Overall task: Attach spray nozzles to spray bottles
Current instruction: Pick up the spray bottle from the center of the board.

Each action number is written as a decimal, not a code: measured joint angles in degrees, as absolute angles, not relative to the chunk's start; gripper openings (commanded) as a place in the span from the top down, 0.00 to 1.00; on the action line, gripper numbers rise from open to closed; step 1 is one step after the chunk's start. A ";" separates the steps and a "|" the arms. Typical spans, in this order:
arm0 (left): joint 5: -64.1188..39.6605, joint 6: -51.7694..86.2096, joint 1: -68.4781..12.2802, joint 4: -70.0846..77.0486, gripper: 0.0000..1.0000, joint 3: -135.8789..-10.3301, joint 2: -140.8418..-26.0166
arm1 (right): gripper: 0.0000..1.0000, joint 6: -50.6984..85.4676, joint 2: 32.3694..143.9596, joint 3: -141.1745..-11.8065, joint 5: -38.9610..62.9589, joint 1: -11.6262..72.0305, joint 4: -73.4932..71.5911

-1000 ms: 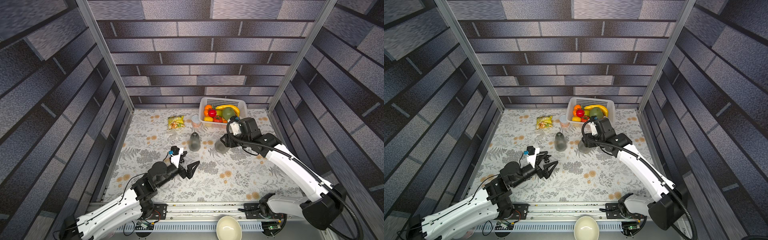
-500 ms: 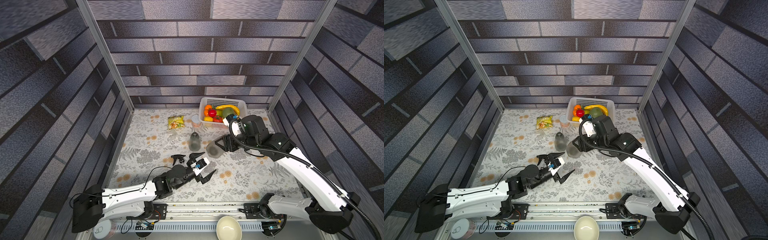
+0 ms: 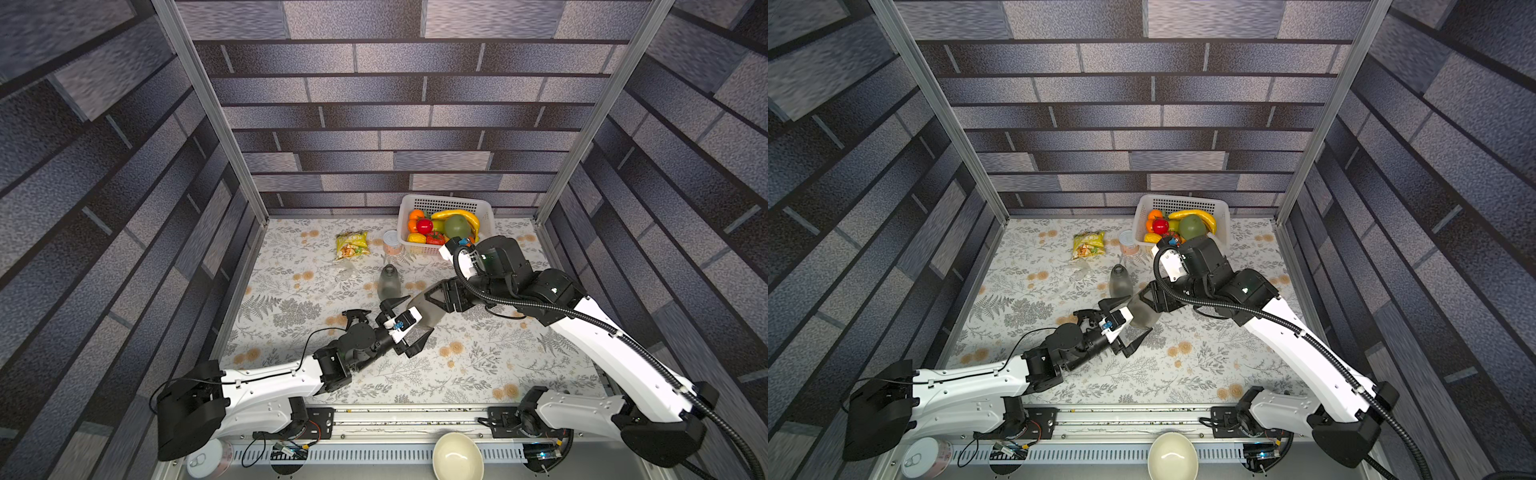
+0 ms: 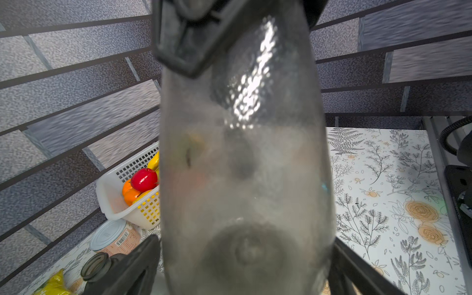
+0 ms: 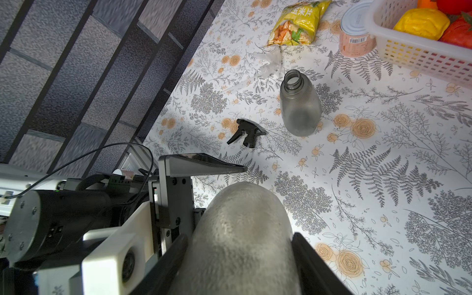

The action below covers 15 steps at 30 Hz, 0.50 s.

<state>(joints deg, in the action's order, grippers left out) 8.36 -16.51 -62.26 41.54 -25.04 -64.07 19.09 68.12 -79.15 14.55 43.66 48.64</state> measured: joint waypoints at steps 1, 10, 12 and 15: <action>8.14 -16.53 -62.26 41.98 0.00 -25.04 -64.31 | 0.37 19.31 68.12 -78.74 14.87 43.66 48.38; 7.73 -16.53 -62.15 42.87 0.06 -25.34 -64.66 | 0.37 20.56 68.60 -77.93 16.56 43.88 46.81; 7.46 -16.53 -62.06 42.81 0.07 -25.34 -64.66 | 0.37 20.62 68.77 -77.93 16.78 43.88 46.63; 7.29 -16.53 -61.98 42.59 0.08 -25.34 -64.66 | 0.37 20.82 68.90 -77.93 17.10 43.88 46.44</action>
